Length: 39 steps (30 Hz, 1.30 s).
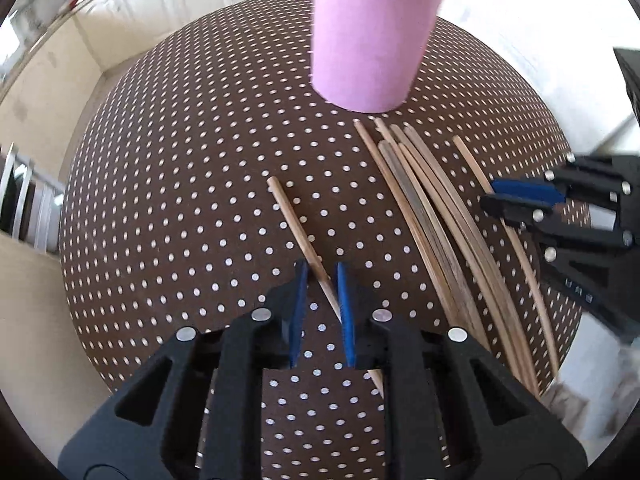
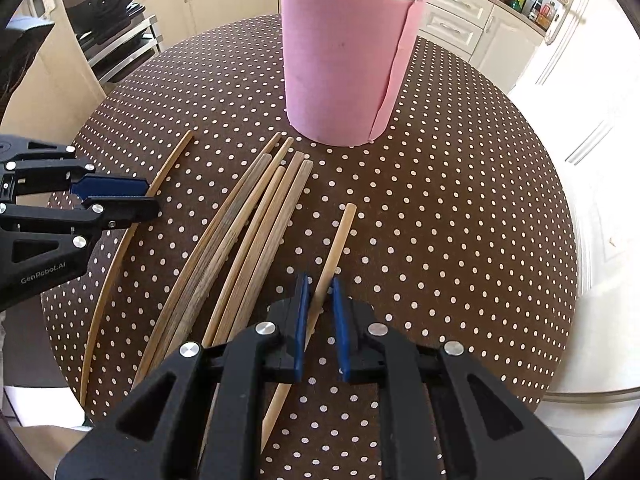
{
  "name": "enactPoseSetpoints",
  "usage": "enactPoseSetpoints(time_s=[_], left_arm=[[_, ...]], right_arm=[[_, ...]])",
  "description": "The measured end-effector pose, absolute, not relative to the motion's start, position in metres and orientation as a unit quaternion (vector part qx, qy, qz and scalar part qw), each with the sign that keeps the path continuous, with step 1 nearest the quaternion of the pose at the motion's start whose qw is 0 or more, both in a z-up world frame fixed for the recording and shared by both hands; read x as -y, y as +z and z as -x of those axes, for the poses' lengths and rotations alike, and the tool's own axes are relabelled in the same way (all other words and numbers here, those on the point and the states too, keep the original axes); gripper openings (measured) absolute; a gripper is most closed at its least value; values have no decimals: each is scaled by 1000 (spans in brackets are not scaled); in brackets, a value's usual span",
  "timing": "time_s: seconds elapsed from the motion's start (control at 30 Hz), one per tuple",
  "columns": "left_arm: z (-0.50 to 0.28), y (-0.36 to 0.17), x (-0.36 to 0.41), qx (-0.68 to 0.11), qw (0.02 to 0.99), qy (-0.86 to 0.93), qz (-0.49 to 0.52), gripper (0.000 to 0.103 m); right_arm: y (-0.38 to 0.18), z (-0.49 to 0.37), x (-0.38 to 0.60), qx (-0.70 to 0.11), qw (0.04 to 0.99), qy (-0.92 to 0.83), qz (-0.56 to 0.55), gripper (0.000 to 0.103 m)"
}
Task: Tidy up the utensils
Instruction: 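Close the left gripper on one chopstick while the right gripper closes on another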
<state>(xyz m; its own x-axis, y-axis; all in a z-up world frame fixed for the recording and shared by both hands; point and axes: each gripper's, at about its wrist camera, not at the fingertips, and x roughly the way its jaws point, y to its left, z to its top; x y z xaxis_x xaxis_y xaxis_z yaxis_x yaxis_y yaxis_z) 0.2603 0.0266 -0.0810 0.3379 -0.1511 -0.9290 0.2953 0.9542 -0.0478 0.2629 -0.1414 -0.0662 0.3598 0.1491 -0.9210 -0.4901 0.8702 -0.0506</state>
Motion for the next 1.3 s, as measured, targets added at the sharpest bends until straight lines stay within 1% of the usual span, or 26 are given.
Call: enactPoseSetpoints(time_s=[0.1, 0.23, 0.33, 0.53, 0.6, 0.7, 0.77, 0.8, 0.83, 0.87, 1.1, 1.3], left_arm=[[-261, -80, -29, -564, 816, -116, -50, 17], [-260, -79, -30, -572, 814, -99, -37, 21], [-261, -77, -29, -579, 810, -89, -28, 25], [-264, -77, -30, -581, 809, -86, -24, 26], [-268, -82, -28, -578, 810, -91, -23, 26], [-272, -85, -27, -570, 816, -91, -32, 23], [-267, -83, -26, -565, 820, -86, -37, 21], [-266, -85, -25, -563, 821, -84, -40, 20], [-265, -84, -24, -562, 822, -84, -40, 16], [-262, -85, -23, -560, 823, -83, -40, 10], [-257, -86, -18, -552, 827, -93, -44, 5], [-261, -89, -15, -553, 826, -97, -35, 5]], right_arm=[[-65, -267, 143, -535, 808, 197, 152, 14], [-63, -278, 148, -545, 805, 199, 125, 16], [-61, -286, 152, -552, 801, 205, 102, 20], [-58, -286, 153, -551, 804, 203, 95, 20], [-58, -284, 151, -546, 808, 199, 97, 17], [-59, -278, 151, -536, 815, 193, 106, 13], [-58, -279, 154, -538, 815, 189, 101, 9], [-58, -279, 156, -540, 815, 188, 94, 8], [-58, -279, 158, -542, 814, 188, 90, 7], [-58, -278, 158, -542, 814, 187, 91, 6], [-56, -276, 163, -541, 817, 185, 76, 5], [-54, -276, 167, -543, 816, 188, 64, 5]])
